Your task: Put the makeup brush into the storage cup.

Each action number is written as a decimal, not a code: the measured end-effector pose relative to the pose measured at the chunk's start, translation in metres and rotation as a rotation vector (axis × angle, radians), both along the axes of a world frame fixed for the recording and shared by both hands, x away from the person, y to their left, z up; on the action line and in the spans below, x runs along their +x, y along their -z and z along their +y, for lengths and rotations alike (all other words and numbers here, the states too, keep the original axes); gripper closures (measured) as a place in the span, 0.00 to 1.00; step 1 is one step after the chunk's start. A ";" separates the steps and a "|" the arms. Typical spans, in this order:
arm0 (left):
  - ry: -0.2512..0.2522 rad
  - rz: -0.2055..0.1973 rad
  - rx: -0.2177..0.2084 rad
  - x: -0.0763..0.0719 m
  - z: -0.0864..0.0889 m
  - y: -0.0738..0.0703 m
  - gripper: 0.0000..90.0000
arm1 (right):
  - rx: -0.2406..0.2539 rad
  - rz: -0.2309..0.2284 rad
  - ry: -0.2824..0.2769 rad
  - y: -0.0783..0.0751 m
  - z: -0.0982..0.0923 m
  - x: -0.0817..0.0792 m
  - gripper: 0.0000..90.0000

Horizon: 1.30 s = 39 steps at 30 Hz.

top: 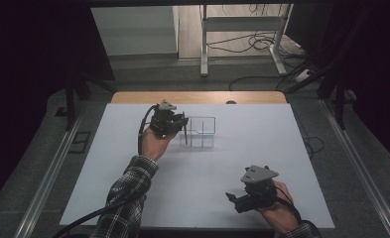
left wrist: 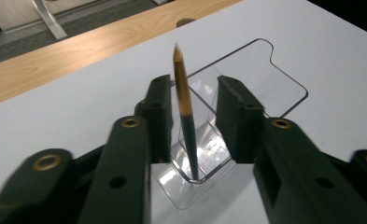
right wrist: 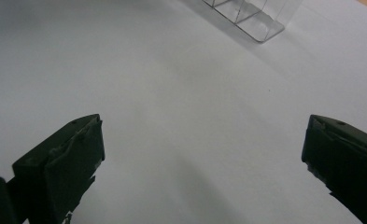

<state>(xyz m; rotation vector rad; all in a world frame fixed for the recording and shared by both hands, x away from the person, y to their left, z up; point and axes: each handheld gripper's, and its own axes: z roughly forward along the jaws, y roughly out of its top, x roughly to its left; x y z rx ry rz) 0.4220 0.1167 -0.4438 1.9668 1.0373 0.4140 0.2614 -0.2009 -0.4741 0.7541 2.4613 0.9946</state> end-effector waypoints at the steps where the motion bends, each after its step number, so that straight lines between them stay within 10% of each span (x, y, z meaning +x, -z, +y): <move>1: 0.000 -0.003 -0.001 0.000 0.000 -0.001 0.69 | -0.001 0.000 0.000 0.000 0.000 0.000 0.00; 39: 0.031 -0.057 -0.016 -0.023 0.024 -0.032 0.17 | -0.004 0.002 0.017 0.000 0.000 0.000 0.00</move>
